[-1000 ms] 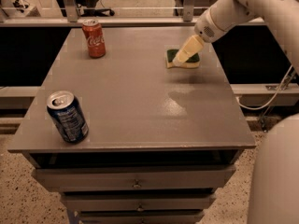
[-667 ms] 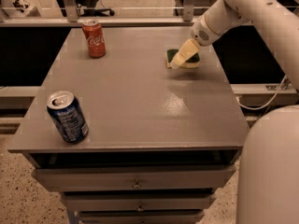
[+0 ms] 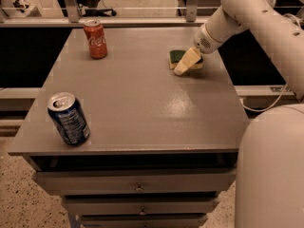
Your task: Move sponge near pepsi can
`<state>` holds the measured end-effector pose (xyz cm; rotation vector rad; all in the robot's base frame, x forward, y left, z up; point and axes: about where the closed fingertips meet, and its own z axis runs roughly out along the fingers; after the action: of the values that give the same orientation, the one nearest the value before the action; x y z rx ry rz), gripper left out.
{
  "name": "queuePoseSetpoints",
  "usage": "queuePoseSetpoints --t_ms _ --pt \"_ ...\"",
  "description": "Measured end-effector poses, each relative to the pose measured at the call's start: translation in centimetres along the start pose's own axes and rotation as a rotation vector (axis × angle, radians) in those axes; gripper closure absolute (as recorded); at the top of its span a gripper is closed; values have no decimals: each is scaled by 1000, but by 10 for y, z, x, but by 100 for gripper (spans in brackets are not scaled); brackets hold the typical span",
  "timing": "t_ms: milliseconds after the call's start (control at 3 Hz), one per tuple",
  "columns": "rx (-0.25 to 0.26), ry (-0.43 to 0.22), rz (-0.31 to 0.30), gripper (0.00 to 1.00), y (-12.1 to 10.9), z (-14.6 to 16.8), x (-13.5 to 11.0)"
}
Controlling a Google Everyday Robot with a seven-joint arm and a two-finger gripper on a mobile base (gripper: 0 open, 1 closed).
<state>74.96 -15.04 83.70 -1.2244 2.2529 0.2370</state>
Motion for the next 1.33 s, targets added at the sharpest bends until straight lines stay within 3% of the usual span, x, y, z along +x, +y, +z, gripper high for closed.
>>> queuePoseSetpoints --t_ms 667,1000,1333 --pt "10 -50 3 65 0 -19 -1" --pt "-12 -102 -24 89 14 -44 -10" --pt "-56 -140 -109 100 51 -83 -18"
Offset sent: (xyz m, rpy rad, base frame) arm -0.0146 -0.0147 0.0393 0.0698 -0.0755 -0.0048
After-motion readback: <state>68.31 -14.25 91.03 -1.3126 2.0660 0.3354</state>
